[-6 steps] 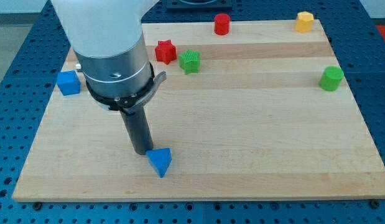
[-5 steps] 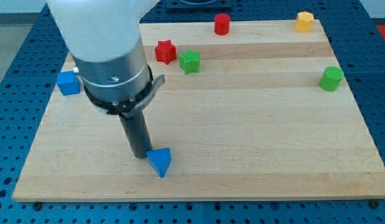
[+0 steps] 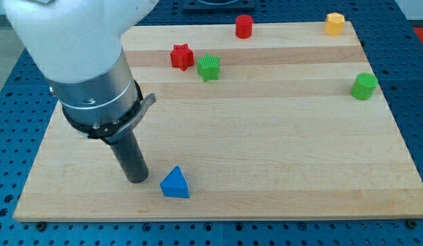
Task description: Slide the blue triangle a bit down
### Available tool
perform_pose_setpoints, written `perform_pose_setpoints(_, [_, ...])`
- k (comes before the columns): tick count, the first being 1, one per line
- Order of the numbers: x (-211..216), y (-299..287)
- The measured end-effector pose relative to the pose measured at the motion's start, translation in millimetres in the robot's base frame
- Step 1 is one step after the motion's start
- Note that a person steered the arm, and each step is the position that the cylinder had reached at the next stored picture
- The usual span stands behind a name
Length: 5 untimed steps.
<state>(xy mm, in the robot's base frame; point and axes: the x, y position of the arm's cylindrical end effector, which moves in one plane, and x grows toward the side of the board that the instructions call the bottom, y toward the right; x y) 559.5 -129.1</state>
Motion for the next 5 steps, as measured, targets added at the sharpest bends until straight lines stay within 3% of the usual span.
perform_pose_setpoints(5, [-14.2,58.1])
